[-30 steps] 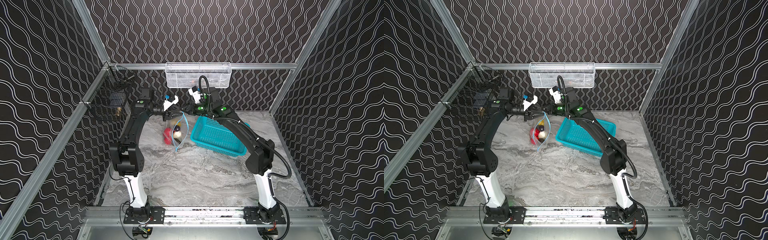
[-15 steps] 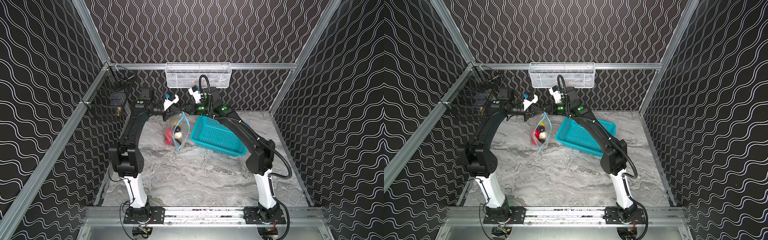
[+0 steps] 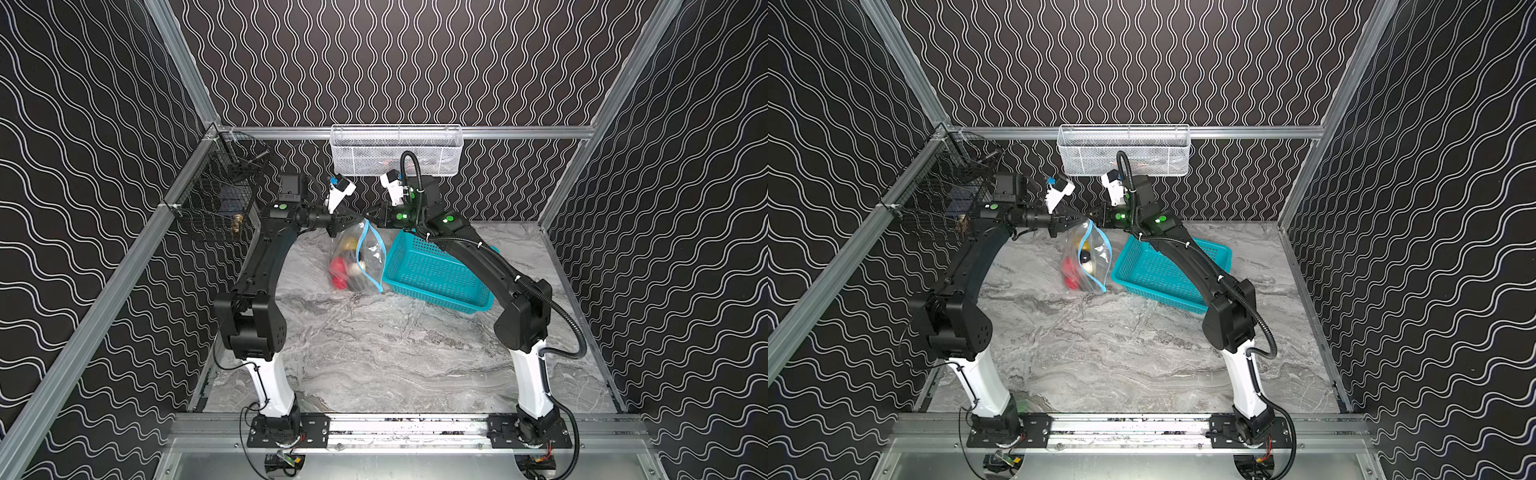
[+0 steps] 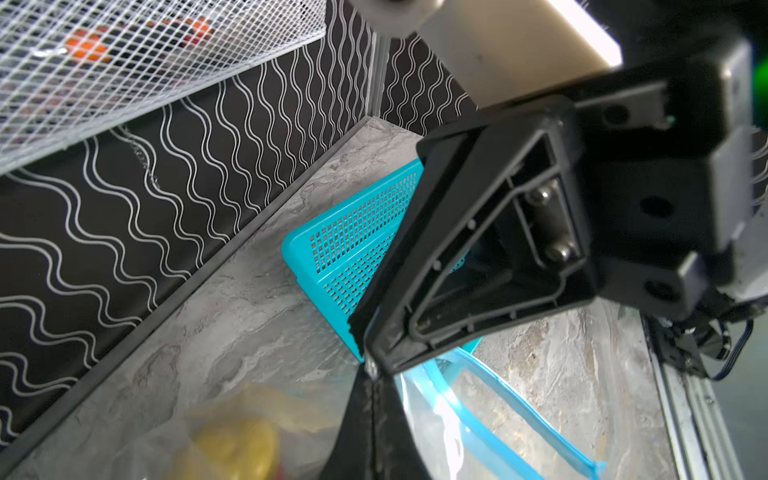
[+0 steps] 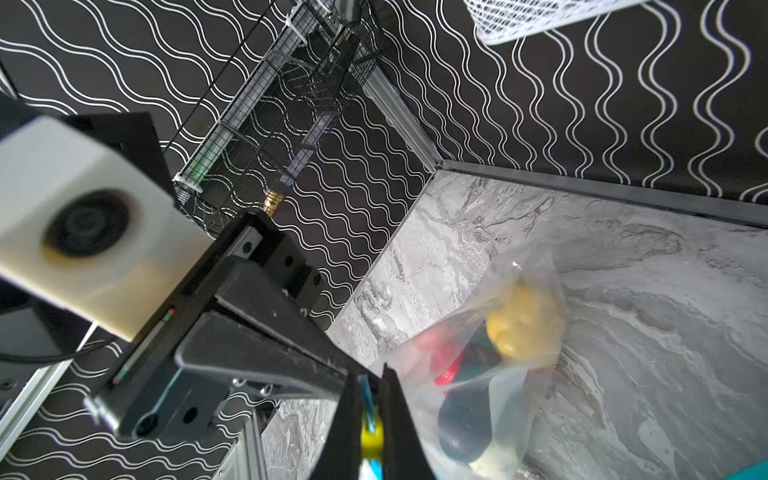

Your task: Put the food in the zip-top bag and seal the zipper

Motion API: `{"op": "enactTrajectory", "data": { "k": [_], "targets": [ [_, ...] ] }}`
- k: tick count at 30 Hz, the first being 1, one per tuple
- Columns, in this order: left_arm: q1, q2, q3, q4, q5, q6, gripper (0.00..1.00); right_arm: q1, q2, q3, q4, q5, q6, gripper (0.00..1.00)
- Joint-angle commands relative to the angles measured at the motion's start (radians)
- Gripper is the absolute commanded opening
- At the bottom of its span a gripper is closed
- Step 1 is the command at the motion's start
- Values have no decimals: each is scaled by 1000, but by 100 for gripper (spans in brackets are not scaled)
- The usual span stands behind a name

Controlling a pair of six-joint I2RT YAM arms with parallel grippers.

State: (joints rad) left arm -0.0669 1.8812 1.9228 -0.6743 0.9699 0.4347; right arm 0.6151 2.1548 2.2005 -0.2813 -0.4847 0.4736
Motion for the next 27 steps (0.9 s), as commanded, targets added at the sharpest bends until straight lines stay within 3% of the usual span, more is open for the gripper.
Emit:
{"op": "enactTrajectory", "data": {
  "k": [1,9,27],
  "targets": [
    [3,-20,-3,109,-26,-103,0,0,-6,-8,-56,35,-10,5],
    [3,-19,7,122,-85,-175,0,0,-33,-60,-25,34,-10,9],
    [1,-70,-60,105,-16,-182,0,0,-61,-116,118,-64,55,23]
  ]
}}
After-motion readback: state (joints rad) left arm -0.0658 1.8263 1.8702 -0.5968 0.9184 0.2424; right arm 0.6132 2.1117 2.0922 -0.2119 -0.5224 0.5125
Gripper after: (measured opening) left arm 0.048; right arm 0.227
